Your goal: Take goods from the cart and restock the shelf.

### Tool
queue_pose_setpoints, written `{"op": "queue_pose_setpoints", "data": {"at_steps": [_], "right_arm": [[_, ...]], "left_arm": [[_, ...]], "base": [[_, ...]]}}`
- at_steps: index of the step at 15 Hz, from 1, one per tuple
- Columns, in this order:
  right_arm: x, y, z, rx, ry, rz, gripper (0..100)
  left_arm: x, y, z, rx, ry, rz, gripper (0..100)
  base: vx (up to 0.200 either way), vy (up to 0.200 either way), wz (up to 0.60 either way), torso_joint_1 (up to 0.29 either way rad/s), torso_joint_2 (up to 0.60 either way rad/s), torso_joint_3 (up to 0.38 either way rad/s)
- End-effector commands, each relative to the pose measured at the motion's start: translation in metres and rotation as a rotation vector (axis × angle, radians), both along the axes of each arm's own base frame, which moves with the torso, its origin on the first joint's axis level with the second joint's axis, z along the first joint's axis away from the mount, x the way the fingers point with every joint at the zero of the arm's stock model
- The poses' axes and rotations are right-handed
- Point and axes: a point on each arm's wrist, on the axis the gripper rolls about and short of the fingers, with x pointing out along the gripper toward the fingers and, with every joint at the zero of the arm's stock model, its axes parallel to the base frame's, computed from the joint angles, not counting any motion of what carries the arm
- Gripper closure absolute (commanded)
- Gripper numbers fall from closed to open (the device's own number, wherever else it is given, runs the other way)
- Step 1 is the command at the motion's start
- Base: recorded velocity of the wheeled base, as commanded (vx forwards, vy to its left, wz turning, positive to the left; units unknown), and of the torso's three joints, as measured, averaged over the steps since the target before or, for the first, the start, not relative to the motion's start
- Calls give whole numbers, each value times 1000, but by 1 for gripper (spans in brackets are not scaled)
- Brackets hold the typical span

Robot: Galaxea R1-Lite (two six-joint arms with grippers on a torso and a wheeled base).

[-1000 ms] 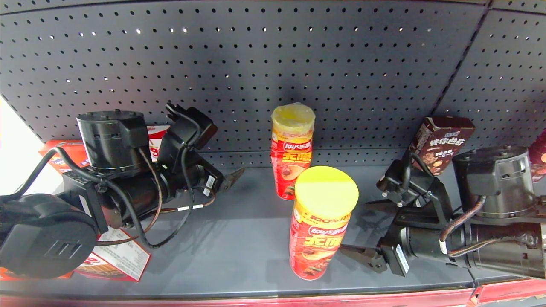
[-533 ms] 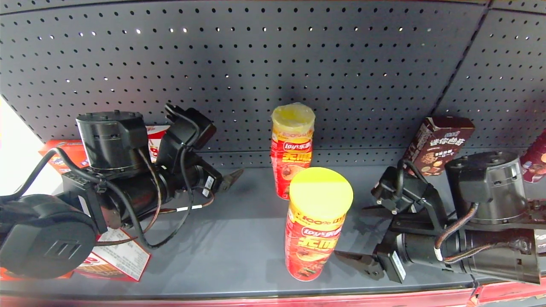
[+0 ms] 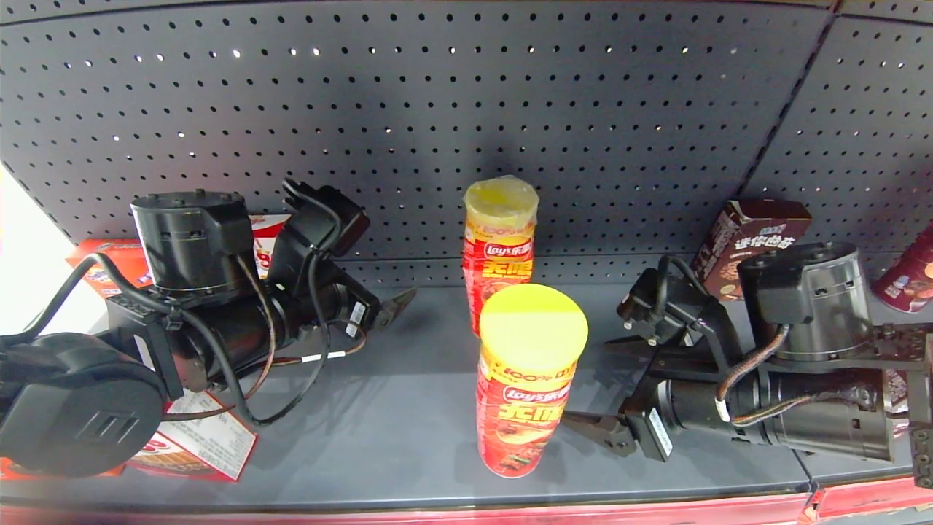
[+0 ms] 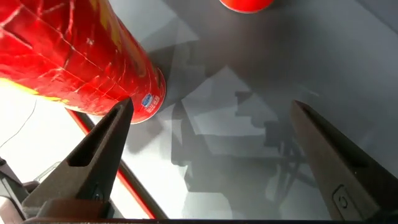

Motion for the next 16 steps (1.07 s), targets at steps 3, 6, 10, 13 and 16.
{"op": "queue_pose_setpoints", "data": {"at_steps": [3, 6, 10, 13, 16], "right_arm": [[3, 7, -2, -3, 3, 14, 0], [5, 9, -3, -4, 4, 14, 0], [0, -6, 6, 28, -32, -21, 0], [-15, -43, 39, 108, -140, -118, 0], [-43, -74, 59, 177, -234, -204, 0]], "left_arm": [[0, 0, -1, 1, 2, -1, 0], [0, 0, -1, 1, 2, -1, 0], [-5, 2, 9, -7, -25, -1, 0], [-27, 13, 36, -40, -94, -8, 0], [-55, 25, 58, -50, -118, -10, 0]], "base": [[0, 0, 0, 0, 0, 0], [0, 0, 0, 0, 0, 0], [0, 0, 0, 0, 0, 0], [0, 0, 0, 0, 0, 0], [0, 0, 0, 0, 0, 0]]}}
